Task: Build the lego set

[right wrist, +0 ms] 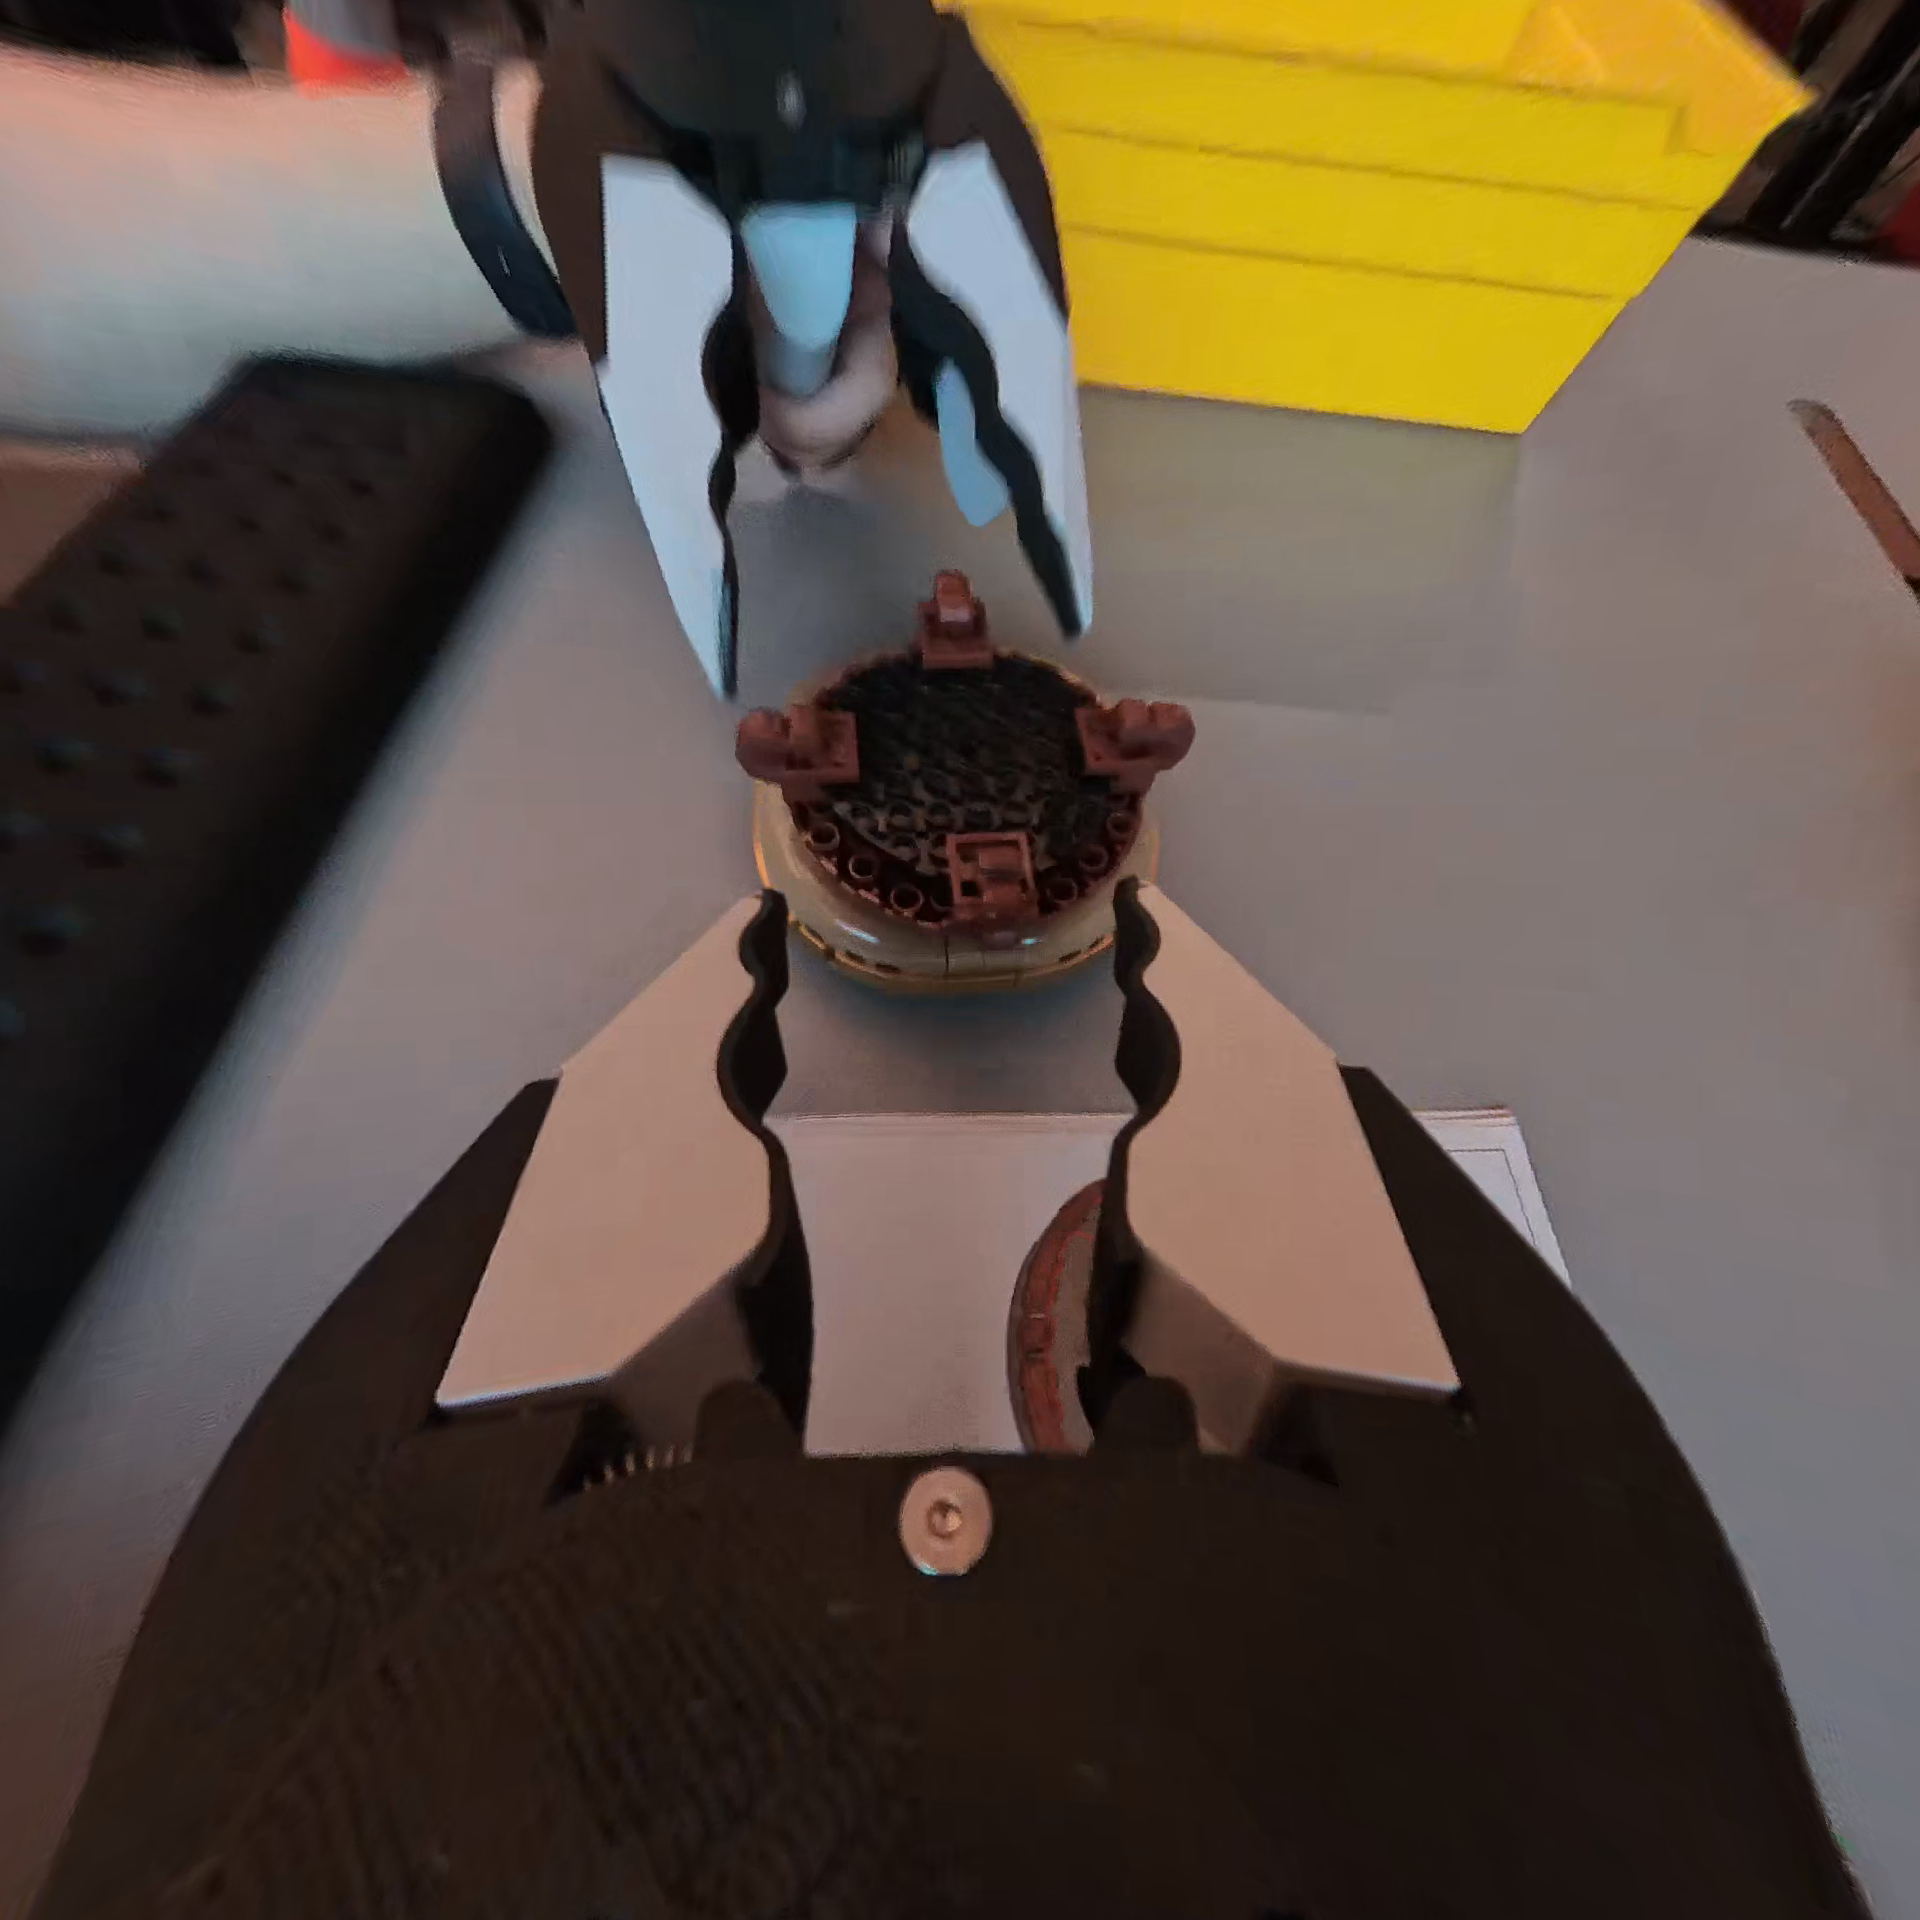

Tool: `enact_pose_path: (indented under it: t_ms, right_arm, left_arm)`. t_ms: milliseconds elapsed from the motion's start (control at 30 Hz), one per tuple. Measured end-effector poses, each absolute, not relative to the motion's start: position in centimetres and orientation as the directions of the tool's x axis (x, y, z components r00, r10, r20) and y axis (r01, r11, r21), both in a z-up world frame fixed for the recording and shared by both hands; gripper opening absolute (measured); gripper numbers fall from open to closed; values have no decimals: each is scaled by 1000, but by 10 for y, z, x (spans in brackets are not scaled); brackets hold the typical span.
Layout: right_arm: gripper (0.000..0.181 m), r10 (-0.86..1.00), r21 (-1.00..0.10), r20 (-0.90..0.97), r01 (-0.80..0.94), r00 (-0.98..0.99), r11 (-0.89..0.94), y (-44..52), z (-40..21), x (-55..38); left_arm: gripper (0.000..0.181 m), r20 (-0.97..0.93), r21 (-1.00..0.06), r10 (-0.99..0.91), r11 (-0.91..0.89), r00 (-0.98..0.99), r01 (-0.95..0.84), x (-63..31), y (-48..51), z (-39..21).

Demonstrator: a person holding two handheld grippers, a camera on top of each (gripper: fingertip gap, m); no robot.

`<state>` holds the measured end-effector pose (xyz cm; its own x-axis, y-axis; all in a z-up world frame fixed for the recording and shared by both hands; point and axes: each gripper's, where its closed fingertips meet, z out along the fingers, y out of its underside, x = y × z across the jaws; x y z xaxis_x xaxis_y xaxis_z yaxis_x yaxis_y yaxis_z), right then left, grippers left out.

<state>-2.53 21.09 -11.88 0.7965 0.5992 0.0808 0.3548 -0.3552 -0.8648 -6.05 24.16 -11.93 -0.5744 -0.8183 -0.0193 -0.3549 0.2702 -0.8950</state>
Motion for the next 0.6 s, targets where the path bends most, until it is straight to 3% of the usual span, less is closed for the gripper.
enact_pose_path:
  t_ms: [200, 433, 600]
  right_arm:
    - [63, 616, -857, 26, 334, 787, -392, 220, -127, -33]
    - [61, 588, -869, 61, 333, 806, -366, 221, -124, -26]
    - [54, 603, -871, 61, 337, 796, -357, 222, -127, -29]
  left_arm:
    - [63, 10, -932, -835, 192, -550, -308, -68, 255, -110]
    - [69, -13, -910, -821, 247, -571, -335, -62, 249, -121]
    - [62, -30, -911, -810, 263, -586, -317, -61, 246, -120]
